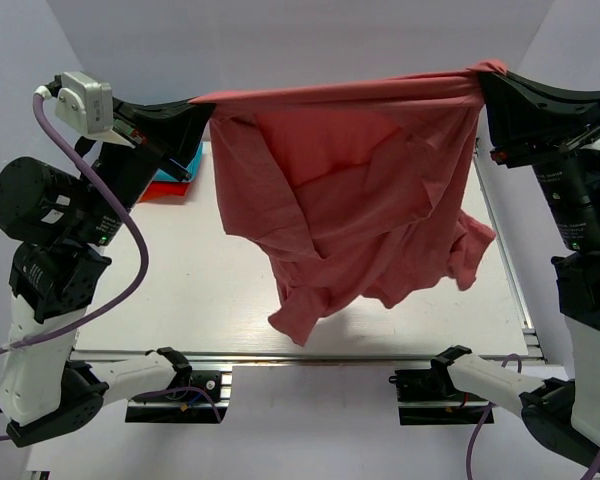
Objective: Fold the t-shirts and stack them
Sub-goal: Flatten out the tshirt
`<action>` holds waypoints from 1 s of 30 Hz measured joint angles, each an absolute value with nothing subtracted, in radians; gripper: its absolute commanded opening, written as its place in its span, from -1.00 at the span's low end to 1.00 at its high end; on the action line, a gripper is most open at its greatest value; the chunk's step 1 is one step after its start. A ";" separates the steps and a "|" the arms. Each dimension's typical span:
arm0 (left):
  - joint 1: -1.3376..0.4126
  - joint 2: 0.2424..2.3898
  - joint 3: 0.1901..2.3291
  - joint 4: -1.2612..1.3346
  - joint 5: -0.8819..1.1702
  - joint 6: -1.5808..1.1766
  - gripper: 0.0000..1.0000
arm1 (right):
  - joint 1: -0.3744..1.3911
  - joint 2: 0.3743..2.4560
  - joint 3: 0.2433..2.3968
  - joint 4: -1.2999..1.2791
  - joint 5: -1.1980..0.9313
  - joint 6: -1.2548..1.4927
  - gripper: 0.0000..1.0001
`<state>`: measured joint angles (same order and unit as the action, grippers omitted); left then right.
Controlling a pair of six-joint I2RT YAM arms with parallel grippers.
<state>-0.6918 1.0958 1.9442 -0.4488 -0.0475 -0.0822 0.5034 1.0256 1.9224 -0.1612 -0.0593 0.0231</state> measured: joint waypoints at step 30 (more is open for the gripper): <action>-0.340 2.310 1.968 -0.562 -0.403 -0.287 0.99 | 0.434 2.382 2.136 -0.195 0.308 -0.003 0.81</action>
